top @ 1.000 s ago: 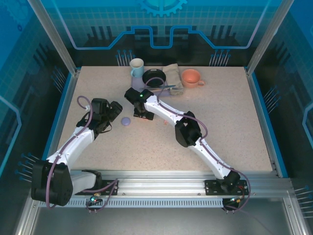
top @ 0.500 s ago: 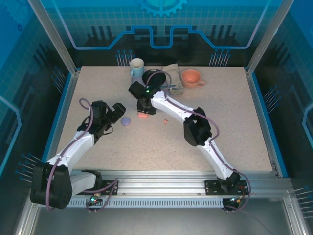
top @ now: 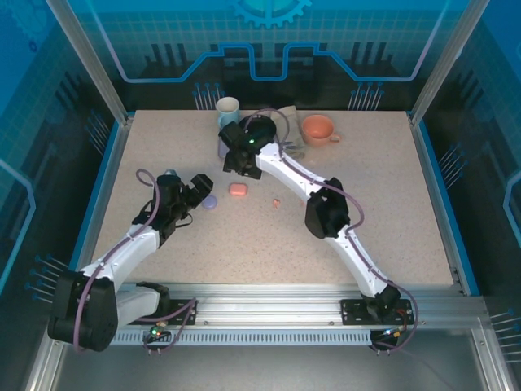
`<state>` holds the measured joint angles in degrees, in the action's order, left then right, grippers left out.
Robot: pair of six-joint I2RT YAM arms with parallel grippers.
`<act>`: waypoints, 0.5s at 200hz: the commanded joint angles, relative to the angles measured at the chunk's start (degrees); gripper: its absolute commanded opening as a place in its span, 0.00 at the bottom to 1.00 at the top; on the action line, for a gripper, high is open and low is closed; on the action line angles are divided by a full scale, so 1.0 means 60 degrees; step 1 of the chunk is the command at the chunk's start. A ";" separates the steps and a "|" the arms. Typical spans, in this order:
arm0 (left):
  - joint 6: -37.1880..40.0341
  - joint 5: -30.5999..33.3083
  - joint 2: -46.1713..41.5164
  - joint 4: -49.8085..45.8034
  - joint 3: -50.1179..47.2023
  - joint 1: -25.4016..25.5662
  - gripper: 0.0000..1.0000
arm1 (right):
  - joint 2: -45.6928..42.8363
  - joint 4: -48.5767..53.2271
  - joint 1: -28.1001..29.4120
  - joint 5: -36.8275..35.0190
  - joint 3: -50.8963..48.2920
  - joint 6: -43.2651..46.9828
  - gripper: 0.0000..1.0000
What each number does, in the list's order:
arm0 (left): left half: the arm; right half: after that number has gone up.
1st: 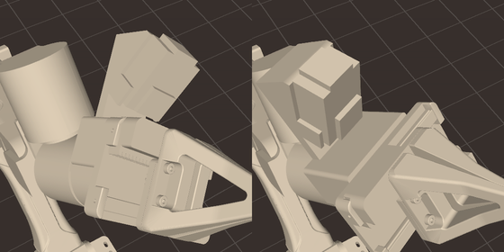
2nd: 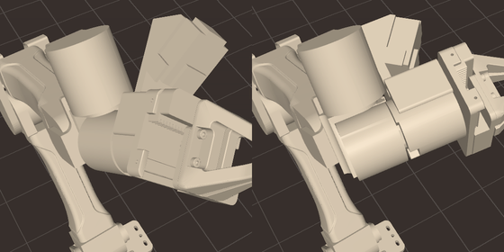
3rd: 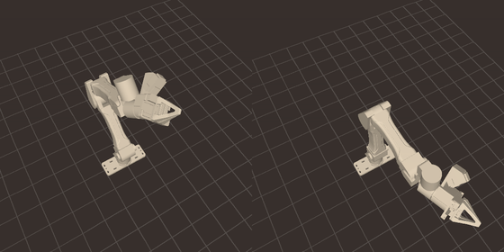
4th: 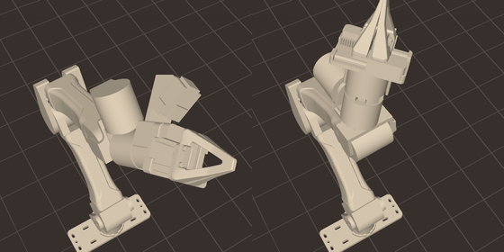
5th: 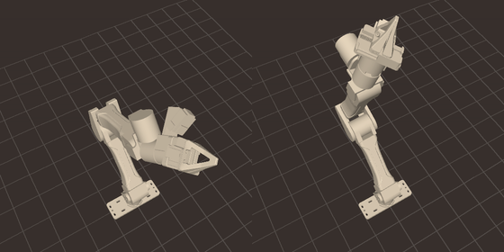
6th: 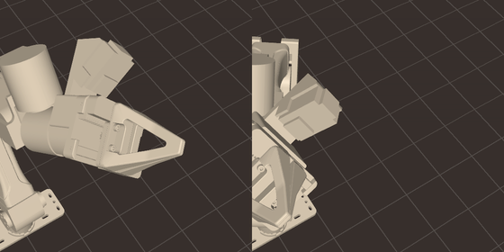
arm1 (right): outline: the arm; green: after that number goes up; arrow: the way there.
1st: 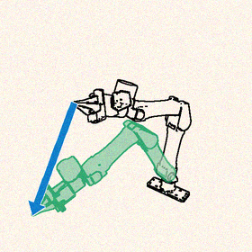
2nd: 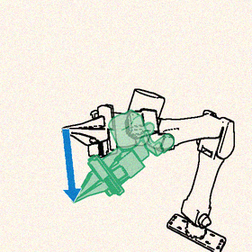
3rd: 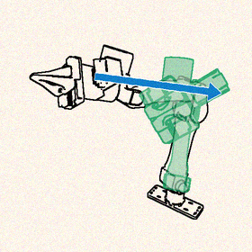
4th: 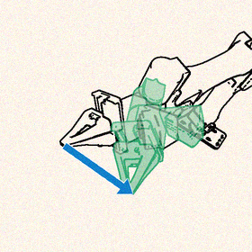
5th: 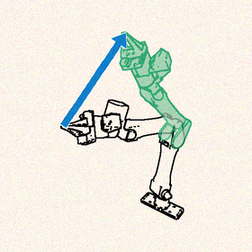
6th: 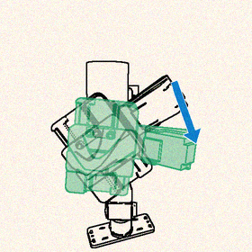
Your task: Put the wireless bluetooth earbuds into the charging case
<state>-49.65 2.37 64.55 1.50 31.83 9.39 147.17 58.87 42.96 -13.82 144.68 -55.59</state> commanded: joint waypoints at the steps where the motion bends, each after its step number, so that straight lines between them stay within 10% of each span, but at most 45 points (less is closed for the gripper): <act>1: -0.0267 0.0855 -0.0419 -0.0664 0.0450 0.0039 0.99 | 0.0707 0.0984 0.0224 -0.0050 0.0551 0.0155 0.73; 100: -0.0195 0.0777 -0.0699 -0.0647 0.0262 -0.0154 0.99 | 0.1395 0.1030 0.0647 -0.0464 0.0552 0.0388 0.72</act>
<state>-50.70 6.66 61.43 -2.33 33.65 9.10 153.73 62.24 45.84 -15.51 146.30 -54.41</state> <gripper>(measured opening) 0.989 0.719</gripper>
